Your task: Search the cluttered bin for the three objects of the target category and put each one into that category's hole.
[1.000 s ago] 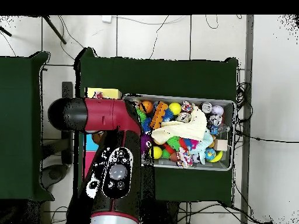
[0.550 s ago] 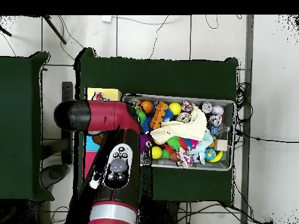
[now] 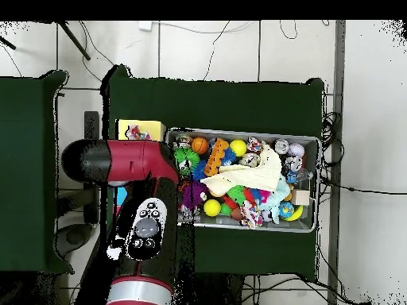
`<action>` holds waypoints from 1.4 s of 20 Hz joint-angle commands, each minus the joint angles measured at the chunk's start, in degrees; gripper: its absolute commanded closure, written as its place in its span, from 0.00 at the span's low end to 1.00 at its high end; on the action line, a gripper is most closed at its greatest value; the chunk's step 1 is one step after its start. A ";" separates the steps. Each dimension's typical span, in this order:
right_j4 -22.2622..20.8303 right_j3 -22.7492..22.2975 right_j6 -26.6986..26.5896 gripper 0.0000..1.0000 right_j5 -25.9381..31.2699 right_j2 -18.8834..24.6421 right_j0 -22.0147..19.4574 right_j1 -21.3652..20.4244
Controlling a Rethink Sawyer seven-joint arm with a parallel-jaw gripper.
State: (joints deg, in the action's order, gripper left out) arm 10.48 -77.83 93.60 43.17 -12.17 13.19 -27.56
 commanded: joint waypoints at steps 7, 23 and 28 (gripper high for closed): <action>2.79 3.75 16.01 1.00 3.17 2.80 -1.69 3.85; 3.34 10.23 16.04 1.00 7.58 2.42 -2.64 5.62; 3.59 11.92 15.46 1.00 7.34 2.76 -3.27 7.11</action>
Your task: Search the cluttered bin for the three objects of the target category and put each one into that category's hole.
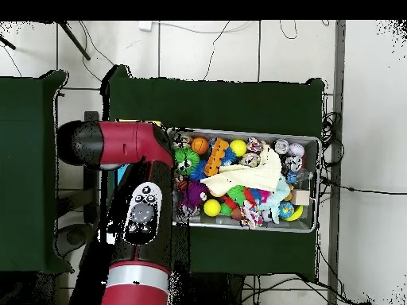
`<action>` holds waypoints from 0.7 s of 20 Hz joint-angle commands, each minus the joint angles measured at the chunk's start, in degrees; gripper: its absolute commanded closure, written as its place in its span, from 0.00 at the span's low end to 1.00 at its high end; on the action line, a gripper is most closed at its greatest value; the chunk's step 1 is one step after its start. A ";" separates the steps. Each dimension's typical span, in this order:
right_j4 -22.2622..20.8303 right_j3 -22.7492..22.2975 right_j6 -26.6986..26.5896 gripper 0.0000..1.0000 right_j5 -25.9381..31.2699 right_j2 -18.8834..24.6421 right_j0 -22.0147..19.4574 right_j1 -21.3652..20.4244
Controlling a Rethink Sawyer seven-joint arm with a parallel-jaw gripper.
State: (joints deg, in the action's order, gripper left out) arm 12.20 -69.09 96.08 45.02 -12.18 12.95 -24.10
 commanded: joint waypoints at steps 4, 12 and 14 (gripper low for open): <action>2.00 3.30 12.42 1.00 5.20 2.98 -3.47 4.11; 2.99 -0.89 10.20 1.00 2.97 4.50 -5.85 1.90; 2.91 -1.36 9.80 1.00 3.10 4.40 -6.14 1.26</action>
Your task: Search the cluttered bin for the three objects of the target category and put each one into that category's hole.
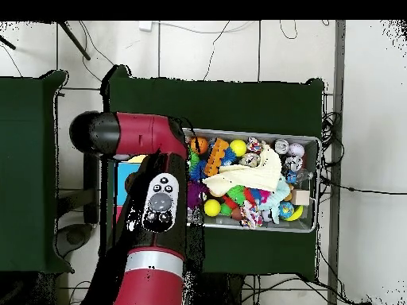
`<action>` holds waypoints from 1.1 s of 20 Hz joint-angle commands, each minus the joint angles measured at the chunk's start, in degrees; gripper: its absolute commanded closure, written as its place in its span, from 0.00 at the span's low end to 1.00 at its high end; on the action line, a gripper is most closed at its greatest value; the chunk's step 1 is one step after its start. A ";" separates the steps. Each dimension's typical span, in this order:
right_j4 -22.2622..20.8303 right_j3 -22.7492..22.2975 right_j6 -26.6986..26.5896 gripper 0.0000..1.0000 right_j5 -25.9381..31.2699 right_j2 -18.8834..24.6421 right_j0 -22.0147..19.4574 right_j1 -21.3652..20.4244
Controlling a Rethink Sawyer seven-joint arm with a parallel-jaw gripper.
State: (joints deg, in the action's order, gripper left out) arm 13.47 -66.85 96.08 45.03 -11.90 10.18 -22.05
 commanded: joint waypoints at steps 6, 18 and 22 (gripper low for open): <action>1.59 -4.84 10.88 1.00 -1.27 4.04 -2.71 1.30; 1.02 -3.54 11.94 1.00 -4.90 3.62 -1.61 5.49; 0.69 -4.35 10.84 1.00 -6.99 4.23 -2.17 6.67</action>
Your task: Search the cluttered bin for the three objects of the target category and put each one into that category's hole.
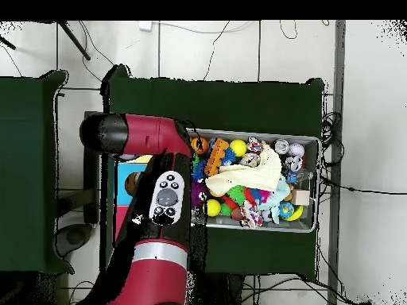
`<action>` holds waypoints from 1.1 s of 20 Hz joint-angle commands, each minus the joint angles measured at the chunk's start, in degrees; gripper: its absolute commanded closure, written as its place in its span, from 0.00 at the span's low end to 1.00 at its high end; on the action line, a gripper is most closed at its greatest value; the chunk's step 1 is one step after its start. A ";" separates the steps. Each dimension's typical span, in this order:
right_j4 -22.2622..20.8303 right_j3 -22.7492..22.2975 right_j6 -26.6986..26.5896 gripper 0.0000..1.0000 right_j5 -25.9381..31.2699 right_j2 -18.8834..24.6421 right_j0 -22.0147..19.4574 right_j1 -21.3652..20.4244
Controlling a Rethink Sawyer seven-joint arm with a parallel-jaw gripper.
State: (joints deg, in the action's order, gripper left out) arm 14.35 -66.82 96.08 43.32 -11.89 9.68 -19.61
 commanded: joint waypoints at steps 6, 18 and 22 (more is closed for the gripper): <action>0.23 -4.29 10.25 1.00 -7.63 5.47 -2.55 7.42; 0.96 -8.25 8.74 1.00 0.23 4.57 -2.35 -1.74; 1.19 -9.28 8.65 1.00 2.93 4.15 -1.87 -5.31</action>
State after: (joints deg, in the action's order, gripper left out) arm 14.35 -69.44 96.08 39.55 -11.54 9.62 -19.77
